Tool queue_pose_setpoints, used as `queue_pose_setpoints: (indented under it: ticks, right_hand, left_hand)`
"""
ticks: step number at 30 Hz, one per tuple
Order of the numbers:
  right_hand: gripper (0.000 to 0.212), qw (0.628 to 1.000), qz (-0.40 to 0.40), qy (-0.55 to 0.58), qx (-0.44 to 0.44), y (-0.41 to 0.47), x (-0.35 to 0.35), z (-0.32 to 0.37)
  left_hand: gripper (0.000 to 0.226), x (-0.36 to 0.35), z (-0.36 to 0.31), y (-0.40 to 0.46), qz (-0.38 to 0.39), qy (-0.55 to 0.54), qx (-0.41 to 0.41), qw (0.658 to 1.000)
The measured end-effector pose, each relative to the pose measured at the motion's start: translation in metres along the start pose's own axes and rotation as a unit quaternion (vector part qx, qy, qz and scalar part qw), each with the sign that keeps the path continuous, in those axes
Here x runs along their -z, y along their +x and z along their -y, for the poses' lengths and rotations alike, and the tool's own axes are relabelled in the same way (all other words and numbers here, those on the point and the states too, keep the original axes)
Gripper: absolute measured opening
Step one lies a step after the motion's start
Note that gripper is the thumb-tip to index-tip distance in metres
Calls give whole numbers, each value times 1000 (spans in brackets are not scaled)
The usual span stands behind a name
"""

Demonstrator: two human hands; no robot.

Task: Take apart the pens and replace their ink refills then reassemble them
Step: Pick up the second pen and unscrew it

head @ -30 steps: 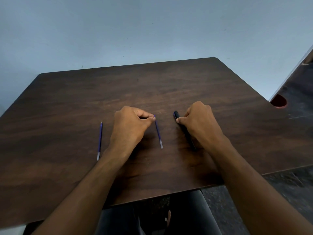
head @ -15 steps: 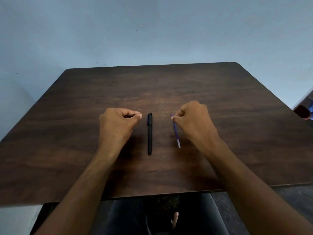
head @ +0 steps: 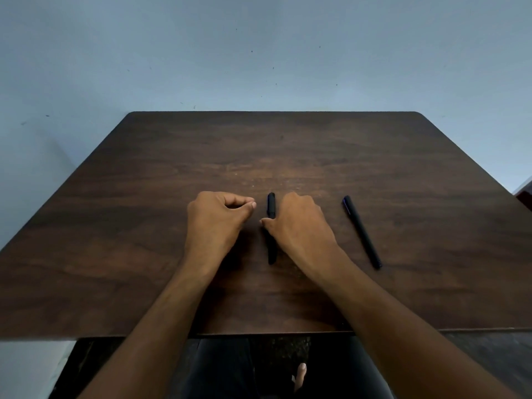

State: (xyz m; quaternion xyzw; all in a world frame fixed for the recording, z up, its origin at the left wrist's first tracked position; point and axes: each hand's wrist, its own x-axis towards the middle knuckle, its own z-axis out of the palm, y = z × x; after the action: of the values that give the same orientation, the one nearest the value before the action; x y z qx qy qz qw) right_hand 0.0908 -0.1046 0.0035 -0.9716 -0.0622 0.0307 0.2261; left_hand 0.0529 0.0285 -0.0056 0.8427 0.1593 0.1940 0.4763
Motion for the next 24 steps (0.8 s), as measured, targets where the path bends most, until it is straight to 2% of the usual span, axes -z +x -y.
queue_pose_setpoints:
  ticks: [4,9,13,17,18,20,22,24]
  right_hand:
    - [39,999,14,23,-22,-1,6,1]
    - [36,995,14,97,-16,-9,15,-2]
    - [30,990,-5,141,31,-24,21,-7]
    - [26,978,5,205,31,-31,27,-15]
    - [21,968,18,251,18,-32,27,-17]
    - [11,923,60,379,-12,-33,28,-18]
    - [15,881,91,463,-32,-32,31,-19]
    - [21,868,100,486,-40,-31,32,-19]
  left_hand:
    - [7,-3,-1,0,18,-14,-3,1000]
    - [37,-6,-3,3,-11,-26,-4,1000]
    - [21,-9,-10,7,42,-118,53,991]
    - [13,-13,-20,10,83,-221,120,964]
    - [11,-13,-22,10,86,-237,129,959]
    - [10,-14,-26,9,99,-254,129,953]
    - [9,-15,-29,7,111,-261,120,951]
    - [10,-15,-31,5,114,-266,114,950]
